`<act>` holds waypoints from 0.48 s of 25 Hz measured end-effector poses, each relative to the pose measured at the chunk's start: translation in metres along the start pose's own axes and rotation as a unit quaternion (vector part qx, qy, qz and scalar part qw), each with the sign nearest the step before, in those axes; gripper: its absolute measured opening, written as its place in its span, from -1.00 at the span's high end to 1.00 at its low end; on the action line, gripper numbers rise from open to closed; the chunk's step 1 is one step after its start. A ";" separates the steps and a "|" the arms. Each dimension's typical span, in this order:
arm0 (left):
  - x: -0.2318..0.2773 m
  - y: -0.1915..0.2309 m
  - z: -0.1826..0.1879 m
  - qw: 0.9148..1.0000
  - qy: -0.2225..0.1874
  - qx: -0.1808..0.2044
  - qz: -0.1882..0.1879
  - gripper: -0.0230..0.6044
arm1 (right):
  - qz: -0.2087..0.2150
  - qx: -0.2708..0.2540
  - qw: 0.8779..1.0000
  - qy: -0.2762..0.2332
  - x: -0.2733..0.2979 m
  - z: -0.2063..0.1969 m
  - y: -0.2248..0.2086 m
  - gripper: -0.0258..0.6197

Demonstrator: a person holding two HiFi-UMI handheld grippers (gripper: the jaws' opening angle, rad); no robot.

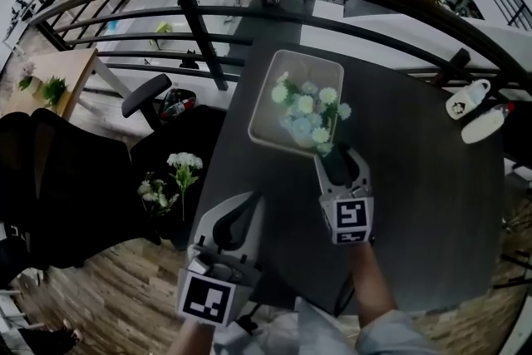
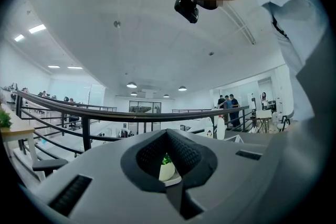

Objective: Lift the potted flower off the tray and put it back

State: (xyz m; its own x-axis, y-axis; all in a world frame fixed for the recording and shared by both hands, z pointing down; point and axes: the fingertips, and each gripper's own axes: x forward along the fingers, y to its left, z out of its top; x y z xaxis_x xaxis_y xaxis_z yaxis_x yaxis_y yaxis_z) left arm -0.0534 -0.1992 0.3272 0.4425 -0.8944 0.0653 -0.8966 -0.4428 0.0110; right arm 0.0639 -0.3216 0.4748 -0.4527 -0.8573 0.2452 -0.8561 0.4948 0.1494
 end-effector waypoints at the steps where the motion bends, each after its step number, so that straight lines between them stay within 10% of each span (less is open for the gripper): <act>1: -0.001 -0.001 0.000 1.000 0.000 0.002 -0.005 0.93 | -0.004 -0.002 1.000 0.000 -0.004 0.002 0.000 0.28; 12: -0.014 -0.008 0.014 1.000 -0.010 0.014 -0.026 0.93 | -0.024 0.015 0.999 -0.024 -0.056 0.037 0.008 0.73</act>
State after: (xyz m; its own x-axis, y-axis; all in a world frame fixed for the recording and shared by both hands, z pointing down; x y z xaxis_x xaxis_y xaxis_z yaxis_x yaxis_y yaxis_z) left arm -0.0523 -0.1846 0.3118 0.4888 -0.8712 0.0459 -0.8717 -0.4899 -0.0147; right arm 0.0729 -0.2748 0.4267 -0.4215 -0.8864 0.1914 -0.8841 0.4487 0.1310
